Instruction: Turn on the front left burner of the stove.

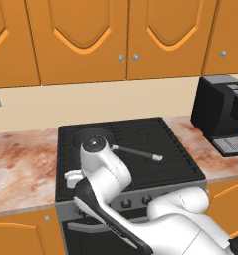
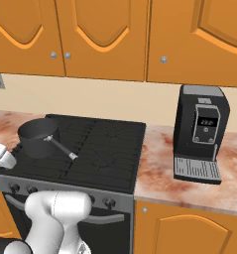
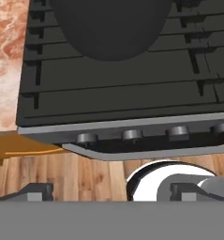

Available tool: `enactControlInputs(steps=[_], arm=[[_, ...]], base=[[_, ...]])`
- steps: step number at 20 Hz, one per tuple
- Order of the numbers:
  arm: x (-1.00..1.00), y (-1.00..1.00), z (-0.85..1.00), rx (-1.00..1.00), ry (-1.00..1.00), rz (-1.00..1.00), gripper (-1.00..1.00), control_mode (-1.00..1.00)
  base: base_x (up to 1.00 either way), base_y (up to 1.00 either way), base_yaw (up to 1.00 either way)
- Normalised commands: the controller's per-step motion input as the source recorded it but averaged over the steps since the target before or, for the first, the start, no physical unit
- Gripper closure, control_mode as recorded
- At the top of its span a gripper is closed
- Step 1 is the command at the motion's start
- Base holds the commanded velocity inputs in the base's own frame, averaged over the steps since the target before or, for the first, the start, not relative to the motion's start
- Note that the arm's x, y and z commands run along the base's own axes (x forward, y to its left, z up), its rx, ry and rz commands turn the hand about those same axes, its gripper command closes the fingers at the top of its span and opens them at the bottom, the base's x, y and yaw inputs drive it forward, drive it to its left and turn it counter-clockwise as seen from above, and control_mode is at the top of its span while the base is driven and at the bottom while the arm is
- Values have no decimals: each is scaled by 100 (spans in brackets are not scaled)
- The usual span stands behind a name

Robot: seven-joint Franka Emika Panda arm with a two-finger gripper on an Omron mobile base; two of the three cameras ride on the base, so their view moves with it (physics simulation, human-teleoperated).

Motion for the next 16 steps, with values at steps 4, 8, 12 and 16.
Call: enactControlInputs(steps=[4,8,12,16], arm=[[-4,56,-59,-5,-52,0,-100,-100],[-5,54,-51,-12,-82,0,-100,-100],[0,32,-20,-7,-76,0,-100,-100],[0,13,-3,-1,-44,0,-100,-100]], base=[[0,0,0],[0,0,0],[0,0,0],[0,0,0]])
